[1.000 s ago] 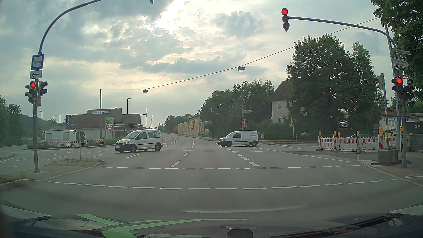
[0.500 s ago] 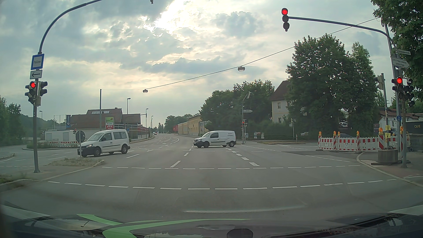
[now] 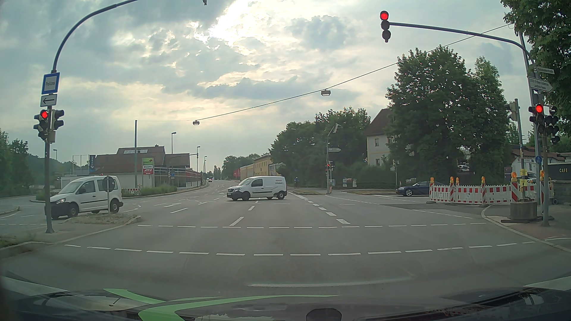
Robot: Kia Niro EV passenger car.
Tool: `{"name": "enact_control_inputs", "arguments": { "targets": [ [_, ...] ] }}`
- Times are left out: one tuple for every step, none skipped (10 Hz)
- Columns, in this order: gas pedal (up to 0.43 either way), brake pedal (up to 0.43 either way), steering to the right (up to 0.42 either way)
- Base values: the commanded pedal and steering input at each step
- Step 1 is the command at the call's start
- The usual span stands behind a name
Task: Follow the waypoints while adhering to traffic rules and regulations
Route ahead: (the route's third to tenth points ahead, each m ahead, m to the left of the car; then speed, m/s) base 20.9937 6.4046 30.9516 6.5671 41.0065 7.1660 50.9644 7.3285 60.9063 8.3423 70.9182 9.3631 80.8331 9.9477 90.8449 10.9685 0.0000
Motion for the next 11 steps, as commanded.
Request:
{"name": "enact_control_inputs", "arguments": {
  "targets": [
    [0.000, 0.256, 0.000],
    [0.000, 0.256, 0.001],
    [0.000, 0.256, 0.000],
    [0.000, 0.256, 0.000],
    [0.000, 0.256, 0.000],
    [0.000, 0.256, 0.000],
    [0.000, 0.256, 0.001],
    [0.000, 0.256, 0.001],
    [0.000, 0.256, 0.001],
    [0.000, 0.256, 0.001],
    [0.000, 0.262, 0.000]
  ]
}}
